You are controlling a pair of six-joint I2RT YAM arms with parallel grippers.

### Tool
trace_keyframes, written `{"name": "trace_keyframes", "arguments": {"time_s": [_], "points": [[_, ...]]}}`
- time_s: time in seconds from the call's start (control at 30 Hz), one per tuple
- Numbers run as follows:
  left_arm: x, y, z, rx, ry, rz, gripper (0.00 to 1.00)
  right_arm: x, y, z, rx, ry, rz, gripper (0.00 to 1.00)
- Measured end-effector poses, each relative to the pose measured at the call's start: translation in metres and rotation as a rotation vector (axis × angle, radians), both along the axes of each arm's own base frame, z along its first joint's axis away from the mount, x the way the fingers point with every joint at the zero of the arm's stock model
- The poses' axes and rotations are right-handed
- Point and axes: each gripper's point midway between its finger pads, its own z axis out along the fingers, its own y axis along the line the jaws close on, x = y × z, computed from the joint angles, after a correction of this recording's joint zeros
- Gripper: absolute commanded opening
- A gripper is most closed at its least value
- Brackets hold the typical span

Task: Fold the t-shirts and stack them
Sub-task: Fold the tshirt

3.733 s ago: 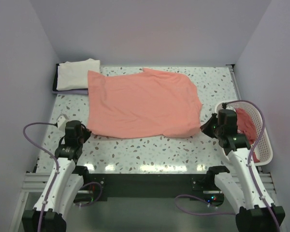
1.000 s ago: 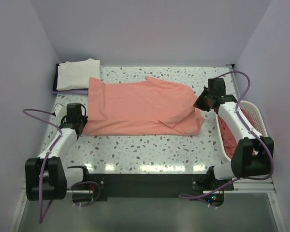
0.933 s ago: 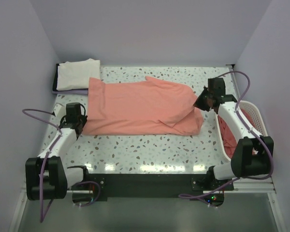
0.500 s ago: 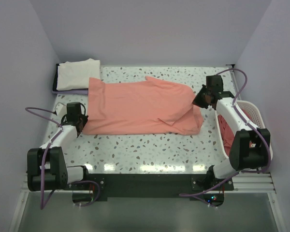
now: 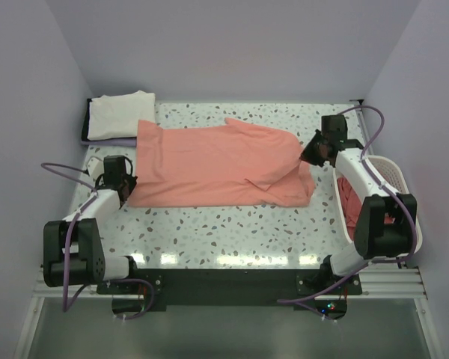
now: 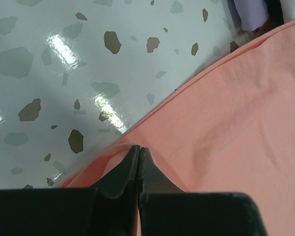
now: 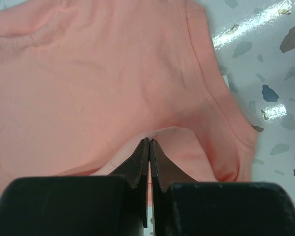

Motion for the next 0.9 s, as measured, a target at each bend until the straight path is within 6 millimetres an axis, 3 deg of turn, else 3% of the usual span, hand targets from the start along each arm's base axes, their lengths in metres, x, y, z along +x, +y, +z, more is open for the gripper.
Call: {"name": "trace_keyframes", "arguments": {"time_s": [0.2,0.67,0.73,0.8,0.83,0.87,0.9], "points": [[0.004,0.0,-0.001,-0.002,0.002,-0.001,0.0,0.005,-0.004,-0.001,0.001,-0.003,-0.009,0.0],[0.02,-0.005,-0.009,-0.033,-0.022,-0.042,0.0,0.019,-0.004,-0.027,0.008,0.041,-0.008,0.0],[0.022,-0.006,-0.009,-0.037,-0.029,-0.053,0.0,0.024,-0.001,-0.031,0.015,0.047,0.002,0.06],[0.024,-0.007,-0.007,-0.038,-0.038,-0.062,0.14,0.032,0.002,-0.037,0.027,0.056,0.018,0.16],[0.025,-0.007,-0.006,-0.035,-0.042,-0.068,0.24,0.035,0.004,-0.04,0.035,0.061,0.03,0.3],[0.027,-0.008,-0.005,-0.032,-0.047,-0.076,0.42,0.04,0.006,-0.043,0.04,0.064,0.041,0.36],[0.028,-0.008,-0.004,-0.027,-0.052,-0.087,0.5,0.043,0.007,-0.045,0.045,0.066,0.052,0.41]]}}
